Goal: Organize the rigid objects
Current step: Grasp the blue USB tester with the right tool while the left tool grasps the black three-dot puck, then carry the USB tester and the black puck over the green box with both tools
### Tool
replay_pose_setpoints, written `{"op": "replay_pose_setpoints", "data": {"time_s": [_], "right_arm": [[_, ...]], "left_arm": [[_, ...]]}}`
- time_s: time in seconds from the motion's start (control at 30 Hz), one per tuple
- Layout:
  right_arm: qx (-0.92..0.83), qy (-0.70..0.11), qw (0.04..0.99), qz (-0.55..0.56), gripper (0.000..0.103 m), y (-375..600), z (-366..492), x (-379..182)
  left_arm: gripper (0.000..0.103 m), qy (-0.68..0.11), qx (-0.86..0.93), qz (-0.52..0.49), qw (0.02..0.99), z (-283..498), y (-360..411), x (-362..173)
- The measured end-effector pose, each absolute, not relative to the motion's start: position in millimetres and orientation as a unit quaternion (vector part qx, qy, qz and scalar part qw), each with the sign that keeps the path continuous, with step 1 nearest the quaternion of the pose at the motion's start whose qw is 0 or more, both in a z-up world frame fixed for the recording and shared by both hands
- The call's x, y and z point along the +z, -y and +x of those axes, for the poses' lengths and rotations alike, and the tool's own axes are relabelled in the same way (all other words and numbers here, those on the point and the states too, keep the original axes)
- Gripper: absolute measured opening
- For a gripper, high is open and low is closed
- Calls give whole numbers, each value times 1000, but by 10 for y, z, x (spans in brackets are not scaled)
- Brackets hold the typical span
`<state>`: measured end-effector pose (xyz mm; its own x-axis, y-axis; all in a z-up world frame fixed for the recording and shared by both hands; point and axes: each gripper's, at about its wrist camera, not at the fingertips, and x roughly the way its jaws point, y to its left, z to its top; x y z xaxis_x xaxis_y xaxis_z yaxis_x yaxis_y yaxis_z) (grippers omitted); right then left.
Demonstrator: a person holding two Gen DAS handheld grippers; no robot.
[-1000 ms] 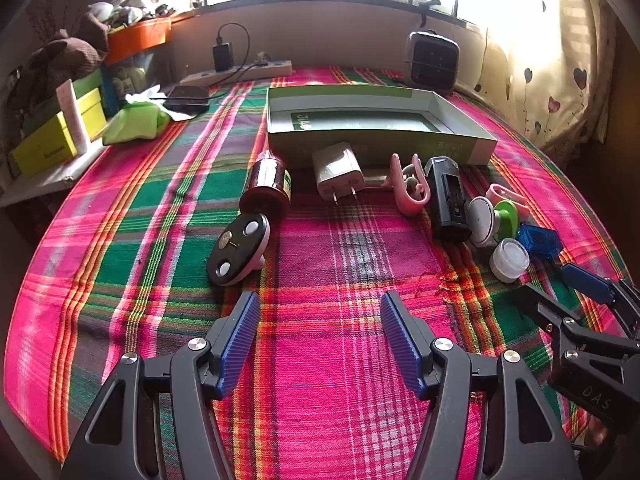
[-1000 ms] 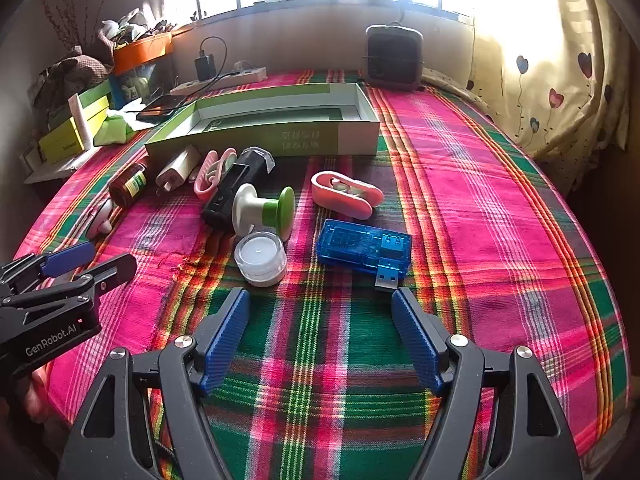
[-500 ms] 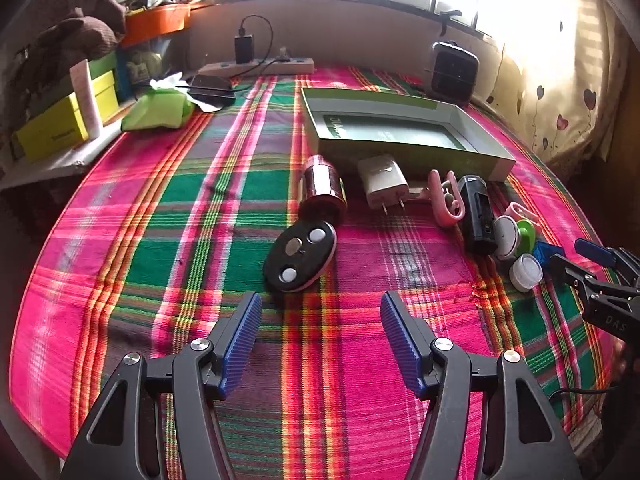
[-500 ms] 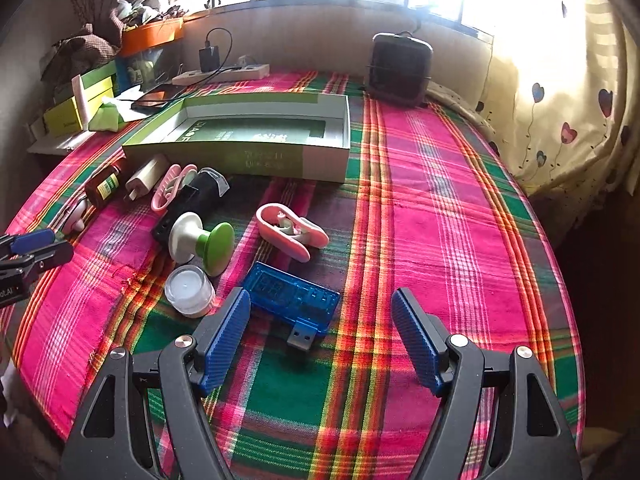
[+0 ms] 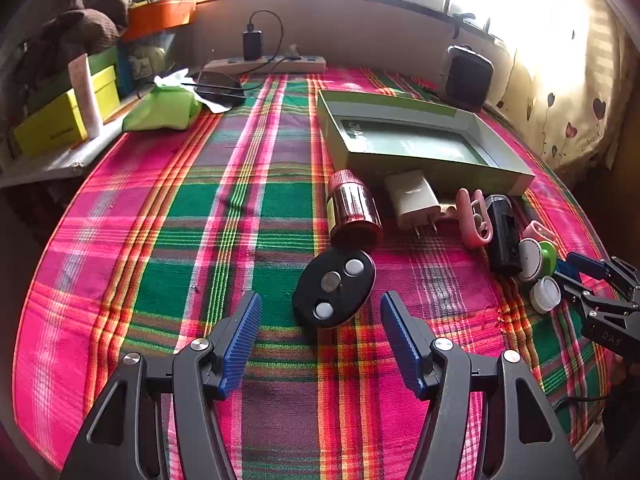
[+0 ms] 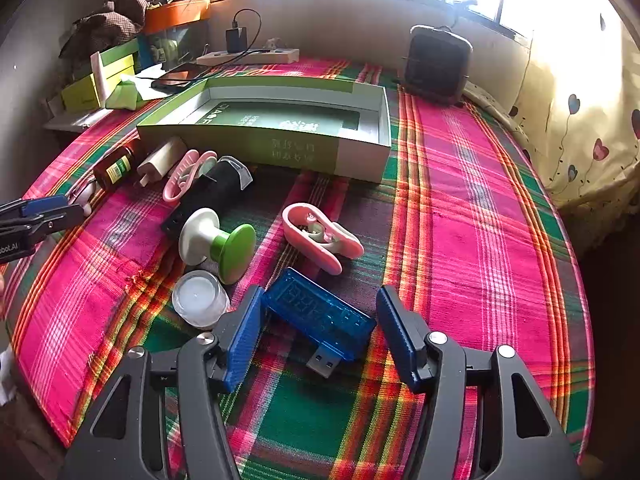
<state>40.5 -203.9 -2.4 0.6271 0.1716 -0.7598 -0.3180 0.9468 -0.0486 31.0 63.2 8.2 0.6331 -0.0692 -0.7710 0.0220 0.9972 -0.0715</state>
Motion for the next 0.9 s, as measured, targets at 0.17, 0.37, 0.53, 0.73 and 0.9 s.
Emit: {"op": "replay_pose_setpoints", "data": {"time_s": [0.17, 0.37, 0.53, 0.73, 0.9], "right_arm": [[136, -409, 898, -84, 55, 2031, 422, -22], [132, -408, 900, -74, 55, 2053, 412, -23], [129, -407, 902, -62, 55, 2071, 402, -19], [126, -405, 904, -45, 55, 2098, 383, -15], [127, -404, 905, -40, 55, 2097, 360, -11]], "left_arm": [[62, -433, -24, -23, 901, 405, -650, 43], [60, -430, -25, -24, 902, 457, -674, 41], [46, -427, -27, -33, 903, 481, -691, 50], [39, -426, -32, -41, 903, 485, -685, 57], [39, -425, -33, -48, 903, 484, -700, 64]]}}
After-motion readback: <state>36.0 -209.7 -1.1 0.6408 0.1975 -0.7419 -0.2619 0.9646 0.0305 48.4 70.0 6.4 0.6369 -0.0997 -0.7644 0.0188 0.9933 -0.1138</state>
